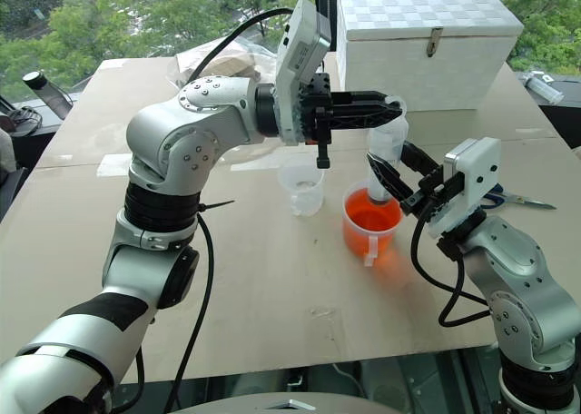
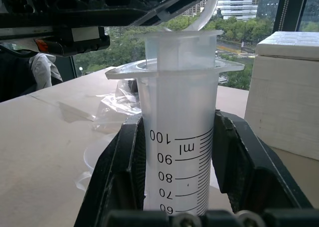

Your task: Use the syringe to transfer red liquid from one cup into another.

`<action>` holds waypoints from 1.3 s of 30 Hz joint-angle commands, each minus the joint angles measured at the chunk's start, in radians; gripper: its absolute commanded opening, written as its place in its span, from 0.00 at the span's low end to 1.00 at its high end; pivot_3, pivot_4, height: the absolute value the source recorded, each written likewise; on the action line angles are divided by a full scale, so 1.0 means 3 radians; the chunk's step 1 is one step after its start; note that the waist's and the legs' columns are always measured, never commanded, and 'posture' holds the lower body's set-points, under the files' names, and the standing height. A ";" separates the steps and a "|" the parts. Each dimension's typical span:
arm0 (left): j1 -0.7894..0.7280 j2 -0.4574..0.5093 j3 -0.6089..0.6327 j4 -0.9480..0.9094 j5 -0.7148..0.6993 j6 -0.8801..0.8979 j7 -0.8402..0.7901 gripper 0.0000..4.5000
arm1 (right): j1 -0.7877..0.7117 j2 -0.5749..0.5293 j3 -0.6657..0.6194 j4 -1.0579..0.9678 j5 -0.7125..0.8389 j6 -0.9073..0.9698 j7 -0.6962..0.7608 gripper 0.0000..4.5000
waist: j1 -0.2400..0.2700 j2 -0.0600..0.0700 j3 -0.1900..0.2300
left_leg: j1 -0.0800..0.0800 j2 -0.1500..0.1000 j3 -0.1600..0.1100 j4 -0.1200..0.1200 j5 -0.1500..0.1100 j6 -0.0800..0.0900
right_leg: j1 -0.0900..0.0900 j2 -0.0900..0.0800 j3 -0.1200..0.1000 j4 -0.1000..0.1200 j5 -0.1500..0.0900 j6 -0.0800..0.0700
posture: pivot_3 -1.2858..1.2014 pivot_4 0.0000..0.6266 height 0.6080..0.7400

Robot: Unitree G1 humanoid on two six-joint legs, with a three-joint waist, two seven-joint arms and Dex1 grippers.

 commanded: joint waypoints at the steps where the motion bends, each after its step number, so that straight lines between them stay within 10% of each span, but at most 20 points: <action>1: -0.0210 -0.0005 0.0287 -0.0166 -0.0082 -0.0108 0.0088 0.00 | 0.0066 -0.0050 0.0108 0.0011 0.0005 0.0048 0.0035 0.32 | 0.0001 0.0000 0.0000 | 0.0000 0.0000 0.0000 0.0000 0.0000 0.0000 | 0.0000 0.0000 0.0000 0.0000 0.0000 0.0000 | 0.52 0.24 1.00; 29: -0.0192 0.0015 0.0300 -0.0178 -0.0150 -0.0023 0.0158 0.00 | 0.0096 -0.0038 0.0138 0.0030 -0.0006 0.0004 0.0040 0.32 | 0.0001 0.0000 0.0000 | 0.0000 0.0000 0.0000 0.0000 0.0000 0.0000 | 0.0000 0.0000 0.0000 0.0000 0.0000 0.0000 | 0.52 0.24 1.00; 34: -0.0236 0.0045 0.0367 -0.0066 -0.0011 -0.0219 0.0233 0.48 | 0.0074 -0.0038 0.0126 0.0032 0.0012 0.0010 0.0025 0.32 | 0.0000 -0.0001 0.0001 | 0.0000 0.0000 0.0000 0.0000 0.0000 0.0000 | 0.0000 -0.0002 0.0000 0.0000 0.0000 0.0000 | 0.52 0.24 1.00; 39: -0.0338 0.0056 0.0765 -0.0011 -0.0284 -0.0199 0.0258 0.53 | 0.0052 -0.0053 0.0019 -0.0009 0.0136 0.0028 0.0010 0.32 | 0.0000 -0.0001 0.0001 | 0.0000 0.0000 0.0000 0.0001 0.0000 0.0000 | 0.0000 -0.0005 0.0000 0.0000 0.0000 0.0000 | 0.52 0.24 1.00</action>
